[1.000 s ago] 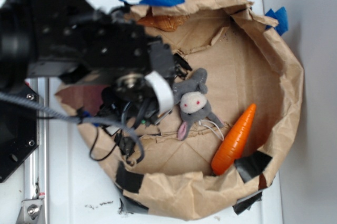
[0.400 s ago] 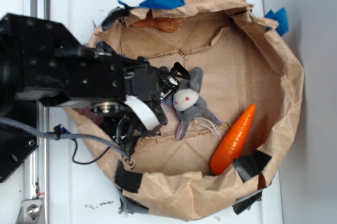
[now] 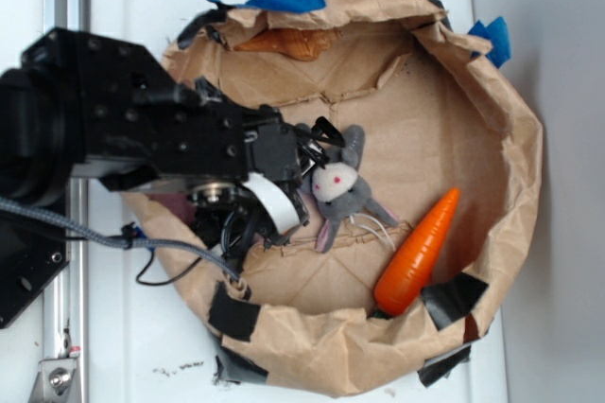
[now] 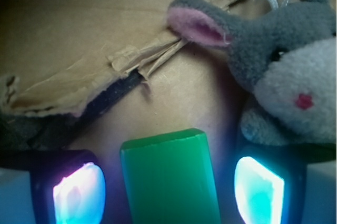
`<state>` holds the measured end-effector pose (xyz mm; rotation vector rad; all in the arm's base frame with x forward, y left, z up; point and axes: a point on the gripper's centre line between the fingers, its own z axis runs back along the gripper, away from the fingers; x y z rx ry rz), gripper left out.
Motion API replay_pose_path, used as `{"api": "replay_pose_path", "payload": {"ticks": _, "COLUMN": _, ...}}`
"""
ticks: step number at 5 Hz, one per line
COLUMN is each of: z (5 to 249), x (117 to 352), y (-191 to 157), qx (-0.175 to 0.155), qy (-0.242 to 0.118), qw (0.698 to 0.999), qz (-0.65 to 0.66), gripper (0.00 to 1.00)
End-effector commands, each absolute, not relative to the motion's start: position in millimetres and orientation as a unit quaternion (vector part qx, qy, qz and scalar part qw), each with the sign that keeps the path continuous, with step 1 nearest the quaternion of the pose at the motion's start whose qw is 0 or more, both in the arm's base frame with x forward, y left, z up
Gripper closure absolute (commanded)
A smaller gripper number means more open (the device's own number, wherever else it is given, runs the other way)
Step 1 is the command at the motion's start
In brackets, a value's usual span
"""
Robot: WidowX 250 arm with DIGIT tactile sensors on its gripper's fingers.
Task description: Grab the green block.
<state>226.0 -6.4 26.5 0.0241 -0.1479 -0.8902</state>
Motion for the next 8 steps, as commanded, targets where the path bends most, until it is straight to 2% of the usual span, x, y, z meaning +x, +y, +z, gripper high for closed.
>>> {"api": "replay_pose_path", "payload": {"ticks": 1, "z": 37, "x": 234, "y": -2, "qx": 0.02, "qy": -0.091, "qw": 0.896, "qz": -0.434, "gripper": 1.0}}
{"api": "replay_pose_path", "payload": {"ticks": 4, "z": 45, "x": 234, "y": 0, "qx": 0.018, "qy": -0.102, "qw": 0.897, "qz": -0.43, "gripper": 1.0}}
{"api": "replay_pose_path", "payload": {"ticks": 6, "z": 60, "x": 231, "y": 6, "qx": 0.02, "qy": -0.113, "qw": 0.907, "qz": -0.405, "gripper": 1.0}}
{"api": "replay_pose_path", "payload": {"ticks": 8, "z": 101, "x": 224, "y": 26, "qx": 0.002, "qy": -0.116, "qw": 0.964, "qz": -0.24, "gripper": 1.0}}
